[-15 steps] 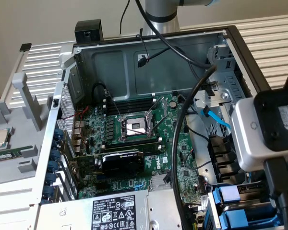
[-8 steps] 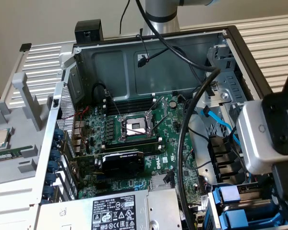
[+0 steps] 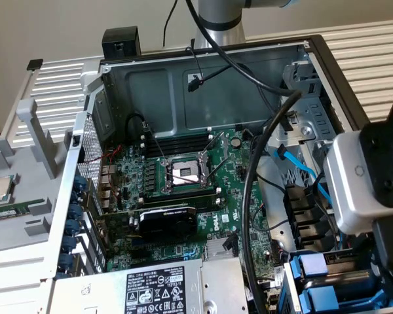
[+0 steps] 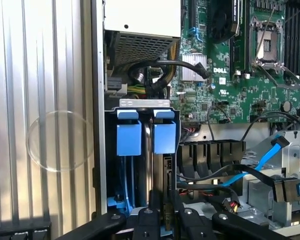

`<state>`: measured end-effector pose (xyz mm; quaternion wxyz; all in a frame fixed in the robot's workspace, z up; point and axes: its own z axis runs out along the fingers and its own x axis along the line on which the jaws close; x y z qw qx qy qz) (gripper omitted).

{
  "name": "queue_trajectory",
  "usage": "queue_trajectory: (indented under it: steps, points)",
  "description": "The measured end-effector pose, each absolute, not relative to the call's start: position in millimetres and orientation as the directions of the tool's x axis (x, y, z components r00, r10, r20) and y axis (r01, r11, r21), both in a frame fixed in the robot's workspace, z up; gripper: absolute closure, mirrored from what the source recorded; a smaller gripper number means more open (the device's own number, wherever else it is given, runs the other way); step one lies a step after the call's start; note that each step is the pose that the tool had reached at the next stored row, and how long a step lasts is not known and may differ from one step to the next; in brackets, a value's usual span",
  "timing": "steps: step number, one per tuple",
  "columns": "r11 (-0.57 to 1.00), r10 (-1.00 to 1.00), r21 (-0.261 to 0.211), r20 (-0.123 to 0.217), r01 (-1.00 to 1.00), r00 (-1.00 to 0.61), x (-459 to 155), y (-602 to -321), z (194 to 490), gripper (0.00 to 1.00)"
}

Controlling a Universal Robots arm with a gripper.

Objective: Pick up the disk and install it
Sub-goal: 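Insert the first disk wire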

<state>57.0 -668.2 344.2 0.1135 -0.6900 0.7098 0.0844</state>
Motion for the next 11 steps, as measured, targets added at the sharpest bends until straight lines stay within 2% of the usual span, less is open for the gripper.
queue_trajectory:
  steps: [7,9,10,11]
  points:
    - [0.034,-0.96,-0.036,-0.28,-0.999,-0.022,55.5,-668.6,344.3,0.78]
    - [0.034,-0.96,-0.034,-0.281,-0.999,-0.023,55.4,-668.6,344.1,0.76]
    - [0.034,-0.96,-0.032,-0.281,-0.999,-0.023,55.5,-668.6,343.8,0.7]
    - [0.034,-0.959,-0.03,-0.281,-0.999,-0.024,55.5,-668.6,343.2,0.7]
